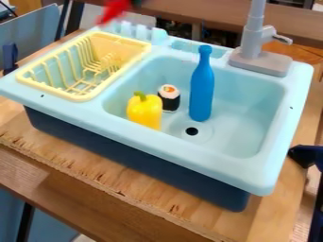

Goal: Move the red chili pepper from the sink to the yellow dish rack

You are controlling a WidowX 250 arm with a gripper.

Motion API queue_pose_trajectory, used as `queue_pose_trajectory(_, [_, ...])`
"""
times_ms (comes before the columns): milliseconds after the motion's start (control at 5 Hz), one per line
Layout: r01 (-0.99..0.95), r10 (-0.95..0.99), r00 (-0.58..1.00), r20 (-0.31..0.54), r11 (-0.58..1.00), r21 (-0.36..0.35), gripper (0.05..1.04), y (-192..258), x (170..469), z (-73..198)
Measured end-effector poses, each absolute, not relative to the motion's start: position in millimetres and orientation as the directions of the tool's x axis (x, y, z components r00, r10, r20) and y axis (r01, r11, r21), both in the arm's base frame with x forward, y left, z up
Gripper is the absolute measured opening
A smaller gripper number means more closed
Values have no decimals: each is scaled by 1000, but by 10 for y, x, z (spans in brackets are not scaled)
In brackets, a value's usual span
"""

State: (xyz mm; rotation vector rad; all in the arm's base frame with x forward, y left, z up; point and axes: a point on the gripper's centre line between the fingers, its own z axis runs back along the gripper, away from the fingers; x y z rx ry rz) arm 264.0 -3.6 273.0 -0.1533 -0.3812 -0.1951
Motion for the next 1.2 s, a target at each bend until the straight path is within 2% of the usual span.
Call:
queue_pose_trajectory(200, [128,-75,935,346,983,-133,420,362,2649,2736])
queue_pose_trajectory(400, [34,13,965,263,984,-175,420,725,2791,2466])
queue_pose_trajectory(800, [-38,59,987,146,989,-146,420,961,2964,2107])
queue_pose_trajectory(1200, [-65,72,996,55,991,-119,420,1145,2999,1799])
